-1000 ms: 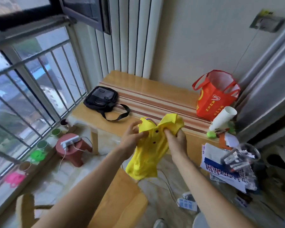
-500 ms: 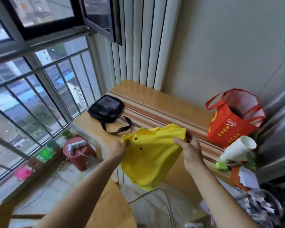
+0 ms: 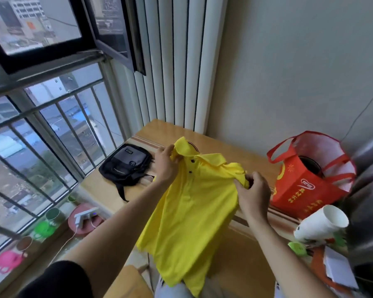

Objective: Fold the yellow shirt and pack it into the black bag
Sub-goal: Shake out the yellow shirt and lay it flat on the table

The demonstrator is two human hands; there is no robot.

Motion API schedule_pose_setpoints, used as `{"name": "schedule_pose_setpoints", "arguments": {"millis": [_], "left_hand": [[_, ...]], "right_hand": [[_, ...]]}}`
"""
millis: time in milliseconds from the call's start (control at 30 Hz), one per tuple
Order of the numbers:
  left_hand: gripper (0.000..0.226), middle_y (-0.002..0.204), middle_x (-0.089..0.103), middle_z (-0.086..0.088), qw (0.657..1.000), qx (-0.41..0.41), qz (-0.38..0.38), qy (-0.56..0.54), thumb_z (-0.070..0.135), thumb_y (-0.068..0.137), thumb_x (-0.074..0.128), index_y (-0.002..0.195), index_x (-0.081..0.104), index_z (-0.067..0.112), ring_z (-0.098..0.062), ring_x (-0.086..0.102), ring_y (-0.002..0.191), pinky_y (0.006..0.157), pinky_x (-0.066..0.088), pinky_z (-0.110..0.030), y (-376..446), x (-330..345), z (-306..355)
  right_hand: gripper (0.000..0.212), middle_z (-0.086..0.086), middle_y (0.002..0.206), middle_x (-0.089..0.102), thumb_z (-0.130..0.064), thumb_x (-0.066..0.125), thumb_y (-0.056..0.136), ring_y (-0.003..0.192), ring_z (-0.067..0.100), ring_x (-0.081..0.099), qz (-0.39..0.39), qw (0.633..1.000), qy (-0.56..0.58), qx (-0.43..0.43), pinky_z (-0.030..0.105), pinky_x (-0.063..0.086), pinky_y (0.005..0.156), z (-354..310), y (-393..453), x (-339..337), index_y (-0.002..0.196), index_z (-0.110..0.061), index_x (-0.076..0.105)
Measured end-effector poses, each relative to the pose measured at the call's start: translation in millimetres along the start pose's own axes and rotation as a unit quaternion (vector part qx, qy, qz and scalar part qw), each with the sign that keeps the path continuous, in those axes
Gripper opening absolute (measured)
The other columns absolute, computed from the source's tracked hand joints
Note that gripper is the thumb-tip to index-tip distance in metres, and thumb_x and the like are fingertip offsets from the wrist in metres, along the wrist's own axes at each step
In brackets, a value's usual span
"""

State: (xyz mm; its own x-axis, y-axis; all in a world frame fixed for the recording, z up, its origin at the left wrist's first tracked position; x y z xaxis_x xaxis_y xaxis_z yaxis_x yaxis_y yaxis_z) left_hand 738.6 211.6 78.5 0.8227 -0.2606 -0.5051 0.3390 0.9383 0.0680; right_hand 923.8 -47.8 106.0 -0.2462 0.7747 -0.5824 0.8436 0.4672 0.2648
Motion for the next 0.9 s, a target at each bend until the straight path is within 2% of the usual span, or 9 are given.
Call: {"name": "schedule_pose_setpoints", "arguments": {"millis": [100, 200, 267, 400, 533, 667, 767, 833, 900], "left_hand": [[0.073, 0.145, 0.035, -0.012, 0.984, 0.028, -0.134, 0.113, 0.019, 0.085, 0.071, 0.149, 0.036, 0.023, -0.029, 0.036, 0.133, 0.113, 0.033, -0.039, 30, 60, -40], [0.099, 0.161, 0.010, -0.015, 0.931, 0.003, -0.271, 0.247, 0.024, 0.083, 0.072, 0.157, 0.006, 0.028, -0.035, 0.019, 0.146, 0.115, 0.030, -0.044, 43, 108, -126], [0.094, 0.163, 0.003, -0.015, 0.874, 0.019, -0.366, 0.320, 0.029, 0.087, 0.068, 0.156, 0.004, 0.033, -0.035, 0.013, 0.149, 0.116, 0.028, -0.045, 38, 132, -183], [0.080, 0.164, -0.009, -0.009, 0.777, 0.092, -0.482, 0.393, 0.043, 0.093, 0.058, 0.154, 0.005, 0.041, -0.028, -0.005, 0.151, 0.120, 0.018, -0.048, 28, 167, -249], [0.092, 0.158, -0.034, -0.002, 0.764, 0.117, -0.466, 0.432, 0.057, 0.091, 0.052, 0.149, -0.019, 0.043, -0.023, -0.023, 0.148, 0.121, 0.007, -0.051, 35, 178, -259], [0.112, 0.155, -0.038, -0.001, 0.796, 0.072, -0.415, 0.434, 0.071, 0.078, 0.058, 0.147, -0.026, 0.043, -0.025, -0.023, 0.148, 0.122, 0.004, -0.051, 53, 170, -266], [0.123, 0.160, -0.028, -0.005, 0.815, -0.008, -0.362, 0.452, 0.085, 0.069, 0.052, 0.149, -0.026, 0.036, -0.026, -0.016, 0.150, 0.121, 0.002, -0.048, 62, 150, -281], [0.116, 0.163, -0.018, -0.005, 0.819, -0.020, -0.339, 0.462, 0.088, 0.071, 0.043, 0.152, -0.019, 0.034, -0.025, -0.008, 0.151, 0.121, 0.006, -0.046, 65, 142, -283], [0.094, 0.162, 0.009, -0.010, 0.835, 0.010, -0.295, 0.464, 0.080, 0.082, 0.039, 0.155, 0.008, 0.030, -0.028, 0.015, 0.148, 0.117, 0.021, -0.046, 72, 138, -267]], "right_hand": [[0.024, 0.007, 0.104, 0.060, -0.022, 0.074, 0.085, 0.101, 0.030, 0.058, -0.075, 0.994, -0.069, 0.033, 0.035, 0.042, 0.075, 52, 24, 70, 0.102, -0.013, 0.060], [0.061, 0.012, 0.148, 0.038, -0.030, 0.065, 0.093, 0.136, 0.031, 0.042, -0.258, 0.937, -0.187, 0.146, 0.038, 0.041, 0.102, 127, 17, 158, 0.144, -0.010, 0.039], [0.069, 0.015, 0.159, 0.022, -0.033, 0.061, 0.095, 0.143, 0.032, 0.034, -0.300, 0.907, -0.227, 0.188, 0.037, 0.038, 0.106, 159, 5, 194, 0.151, -0.011, 0.028], [0.063, 0.012, 0.165, 0.010, -0.033, 0.055, 0.098, 0.148, 0.029, 0.026, -0.347, 0.886, -0.226, 0.210, 0.037, 0.036, 0.111, 184, -17, 244, 0.154, -0.022, 0.028], [0.071, 0.009, 0.166, -0.011, -0.049, 0.050, 0.096, 0.153, 0.027, 0.013, -0.392, 0.862, -0.250, 0.204, 0.043, 0.026, 0.118, 205, -33, 270, 0.157, -0.036, 0.016], [0.074, -0.001, 0.165, -0.021, -0.057, 0.047, 0.094, 0.154, 0.022, -0.009, -0.360, 0.880, -0.282, 0.129, 0.047, 0.015, 0.122, 224, -26, 268, 0.154, -0.050, 0.004], [0.069, -0.009, 0.163, -0.023, -0.063, 0.038, 0.096, 0.153, 0.017, -0.013, -0.336, 0.888, -0.298, 0.101, 0.045, 0.010, 0.122, 239, -16, 254, 0.151, -0.055, -0.003], [0.067, -0.014, 0.161, -0.024, -0.066, 0.035, 0.097, 0.151, 0.012, -0.015, -0.332, 0.889, -0.299, 0.096, 0.043, 0.009, 0.122, 247, -13, 248, 0.149, -0.058, -0.005], [0.060, -0.010, 0.165, -0.005, -0.055, 0.043, 0.099, 0.153, 0.016, 0.002, -0.302, 0.904, -0.288, 0.094, 0.043, 0.022, 0.120, 246, -7, 243, 0.151, -0.053, 0.015]]}}
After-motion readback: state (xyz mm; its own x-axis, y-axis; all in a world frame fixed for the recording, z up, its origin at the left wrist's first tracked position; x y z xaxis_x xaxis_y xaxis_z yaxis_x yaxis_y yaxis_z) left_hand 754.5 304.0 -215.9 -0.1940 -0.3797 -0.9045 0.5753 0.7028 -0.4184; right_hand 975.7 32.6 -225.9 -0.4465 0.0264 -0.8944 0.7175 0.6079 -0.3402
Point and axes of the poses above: each hand's wrist, its own y-axis towards the middle knuckle, its own x-axis out of the palm, z = x × y, the point moved 9 cm from there along y, towards the middle knuckle
